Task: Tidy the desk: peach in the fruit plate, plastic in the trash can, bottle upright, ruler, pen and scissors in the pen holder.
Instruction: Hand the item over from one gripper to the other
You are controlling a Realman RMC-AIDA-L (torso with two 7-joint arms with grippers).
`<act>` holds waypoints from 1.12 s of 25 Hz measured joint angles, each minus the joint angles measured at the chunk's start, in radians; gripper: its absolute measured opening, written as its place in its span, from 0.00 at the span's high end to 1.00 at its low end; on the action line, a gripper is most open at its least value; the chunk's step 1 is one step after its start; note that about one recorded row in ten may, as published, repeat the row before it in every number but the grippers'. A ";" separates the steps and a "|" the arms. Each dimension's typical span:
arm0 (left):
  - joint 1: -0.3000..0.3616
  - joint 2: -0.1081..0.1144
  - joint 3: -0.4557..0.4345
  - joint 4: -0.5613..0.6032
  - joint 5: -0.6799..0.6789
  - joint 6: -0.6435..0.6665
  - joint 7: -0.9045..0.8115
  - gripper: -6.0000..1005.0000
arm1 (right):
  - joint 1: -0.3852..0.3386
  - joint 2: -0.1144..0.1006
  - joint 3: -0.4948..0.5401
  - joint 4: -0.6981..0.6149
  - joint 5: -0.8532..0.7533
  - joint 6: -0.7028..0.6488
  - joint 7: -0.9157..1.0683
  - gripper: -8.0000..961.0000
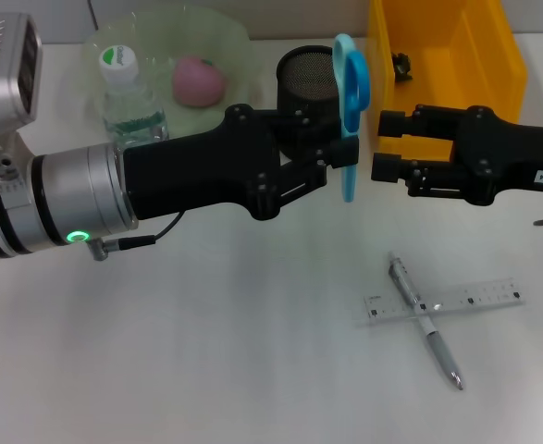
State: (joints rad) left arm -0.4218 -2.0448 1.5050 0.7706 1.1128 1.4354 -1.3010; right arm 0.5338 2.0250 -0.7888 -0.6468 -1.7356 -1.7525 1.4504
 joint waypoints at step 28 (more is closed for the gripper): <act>0.000 -0.015 -0.022 -0.002 0.025 0.027 0.006 0.76 | 0.035 0.022 -0.032 0.007 -0.025 -0.053 0.015 0.27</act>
State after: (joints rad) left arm -0.4219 -2.0602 1.4833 0.7683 1.1383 1.4622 -1.2945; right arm 0.5692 2.0465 -0.8207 -0.6395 -1.7609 -1.8058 1.4650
